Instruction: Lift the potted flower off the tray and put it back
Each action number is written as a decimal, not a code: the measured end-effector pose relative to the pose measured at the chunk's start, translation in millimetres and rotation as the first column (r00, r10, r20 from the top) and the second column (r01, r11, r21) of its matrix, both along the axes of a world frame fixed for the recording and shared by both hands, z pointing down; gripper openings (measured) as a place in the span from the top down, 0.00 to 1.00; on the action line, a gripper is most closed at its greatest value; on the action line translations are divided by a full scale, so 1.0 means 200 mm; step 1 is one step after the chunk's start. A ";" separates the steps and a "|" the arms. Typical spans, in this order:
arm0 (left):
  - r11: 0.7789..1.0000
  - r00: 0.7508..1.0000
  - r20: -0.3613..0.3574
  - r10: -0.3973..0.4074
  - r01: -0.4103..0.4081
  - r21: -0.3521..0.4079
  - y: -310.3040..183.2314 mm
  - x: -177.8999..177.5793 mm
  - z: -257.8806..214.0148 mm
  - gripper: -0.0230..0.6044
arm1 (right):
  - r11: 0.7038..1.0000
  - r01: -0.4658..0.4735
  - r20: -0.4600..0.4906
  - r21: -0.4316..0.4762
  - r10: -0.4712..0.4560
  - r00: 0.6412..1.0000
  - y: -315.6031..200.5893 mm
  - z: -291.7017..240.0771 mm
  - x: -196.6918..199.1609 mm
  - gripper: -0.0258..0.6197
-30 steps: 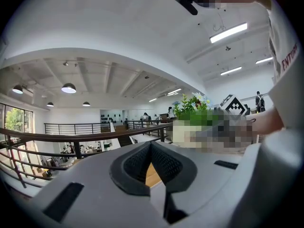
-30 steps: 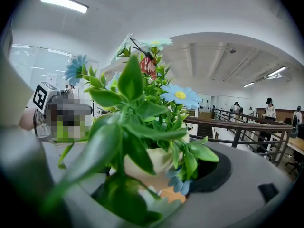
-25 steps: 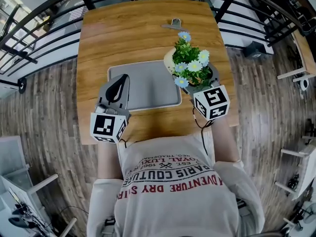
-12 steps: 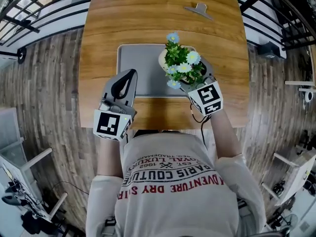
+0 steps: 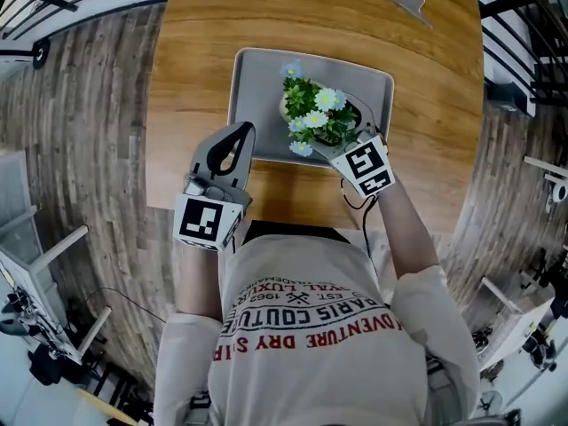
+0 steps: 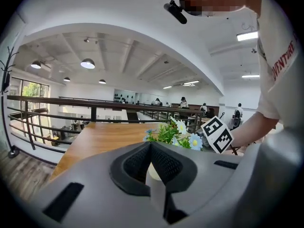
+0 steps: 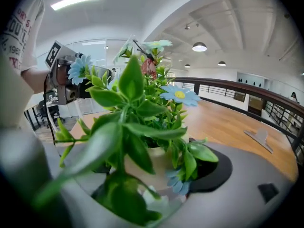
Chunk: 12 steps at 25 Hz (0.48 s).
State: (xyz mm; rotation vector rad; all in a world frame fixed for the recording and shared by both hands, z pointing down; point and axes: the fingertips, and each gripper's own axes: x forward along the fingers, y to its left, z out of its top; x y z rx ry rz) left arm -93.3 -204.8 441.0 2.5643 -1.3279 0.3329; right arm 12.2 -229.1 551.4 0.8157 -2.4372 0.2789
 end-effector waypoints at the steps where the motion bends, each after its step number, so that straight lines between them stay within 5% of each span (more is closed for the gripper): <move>1: 1.000 1.000 -0.001 -0.002 0.002 -0.014 0.00 -0.01 0.02 0.94 | 1.000 0.011 -0.003 -0.007 -0.011 1.000 0.00 0.03 -0.02 0.24; 12: 0.998 1.000 0.011 -0.005 0.006 -0.070 -0.02 -0.09 0.17 0.94 | 0.992 0.128 -0.009 -0.011 -0.128 0.992 0.00 0.17 -0.12 0.24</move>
